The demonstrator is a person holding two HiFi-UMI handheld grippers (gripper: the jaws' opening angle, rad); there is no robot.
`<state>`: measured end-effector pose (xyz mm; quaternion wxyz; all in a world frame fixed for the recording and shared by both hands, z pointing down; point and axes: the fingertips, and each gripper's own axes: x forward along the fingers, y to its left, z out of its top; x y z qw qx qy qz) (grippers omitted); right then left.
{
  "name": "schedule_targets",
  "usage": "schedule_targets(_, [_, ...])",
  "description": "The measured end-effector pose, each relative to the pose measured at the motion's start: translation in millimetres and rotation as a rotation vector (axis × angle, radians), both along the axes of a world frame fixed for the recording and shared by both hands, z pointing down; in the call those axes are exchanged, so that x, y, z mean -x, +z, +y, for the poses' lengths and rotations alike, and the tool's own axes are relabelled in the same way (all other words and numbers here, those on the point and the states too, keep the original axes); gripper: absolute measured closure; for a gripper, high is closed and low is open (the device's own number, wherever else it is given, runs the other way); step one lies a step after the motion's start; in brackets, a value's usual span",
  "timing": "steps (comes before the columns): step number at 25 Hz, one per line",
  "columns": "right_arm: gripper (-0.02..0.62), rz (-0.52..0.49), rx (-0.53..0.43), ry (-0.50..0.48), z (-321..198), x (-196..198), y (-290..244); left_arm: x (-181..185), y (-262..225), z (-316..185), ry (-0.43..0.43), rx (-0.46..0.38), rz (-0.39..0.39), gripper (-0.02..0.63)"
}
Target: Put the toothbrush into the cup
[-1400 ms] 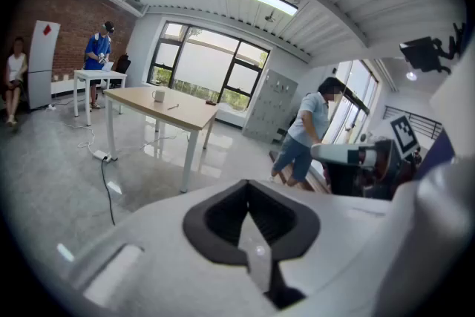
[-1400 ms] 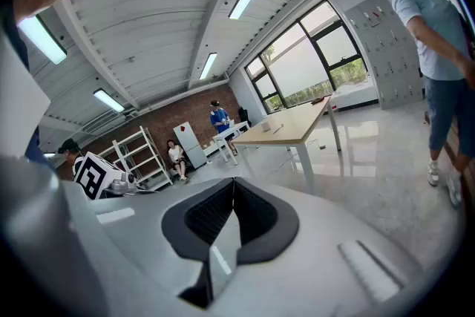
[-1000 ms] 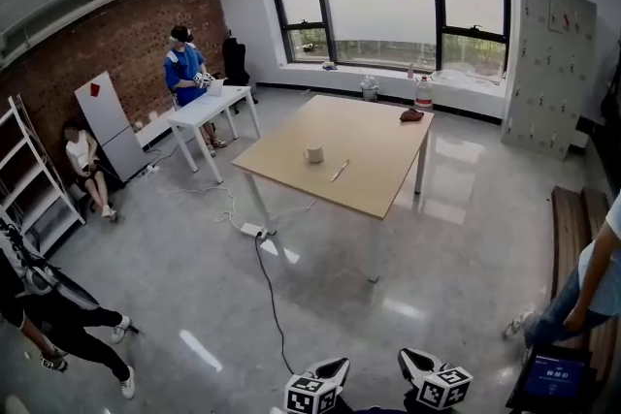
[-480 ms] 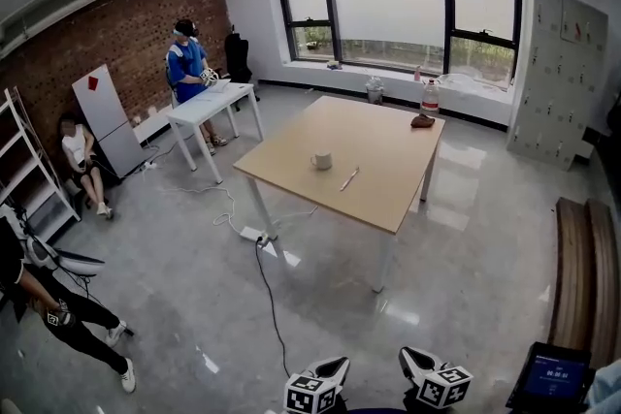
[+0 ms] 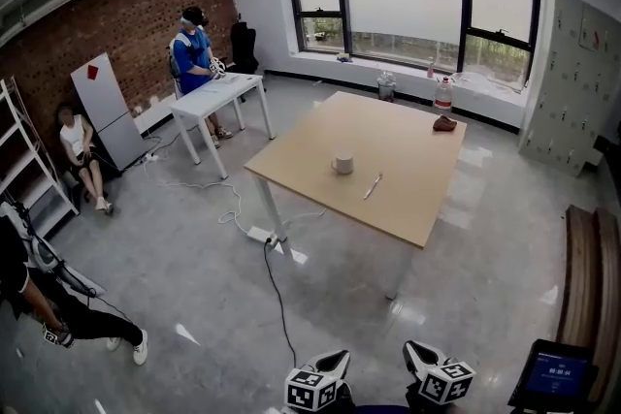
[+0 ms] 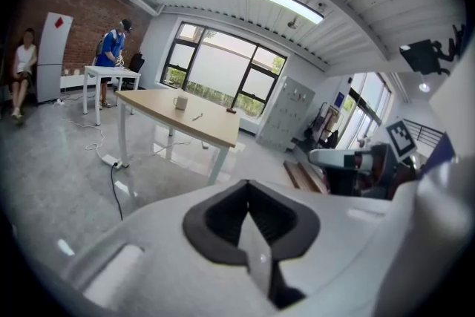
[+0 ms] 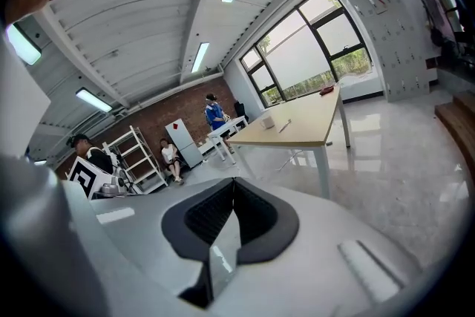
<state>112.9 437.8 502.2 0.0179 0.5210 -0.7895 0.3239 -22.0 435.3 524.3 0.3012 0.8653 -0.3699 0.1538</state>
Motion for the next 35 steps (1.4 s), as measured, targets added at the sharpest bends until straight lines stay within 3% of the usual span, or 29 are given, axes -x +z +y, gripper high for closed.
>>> schedule_targets(10, [0.583, 0.019, 0.012, -0.018, -46.8, 36.8, 1.8, 35.8, 8.3, -39.8, -0.025, 0.017, 0.006, 0.601])
schedule_targets(22, [0.583, -0.016, 0.030, -0.030, -90.2, 40.2, 15.6, 42.5, 17.2, -77.2, -0.046, 0.031, -0.030, 0.601])
schedule_targets(35, [0.583, -0.041, 0.008, -0.082, -227.8, -21.5, 14.5, -38.6, 4.0, -212.5, -0.027, -0.036, -0.029, 0.601])
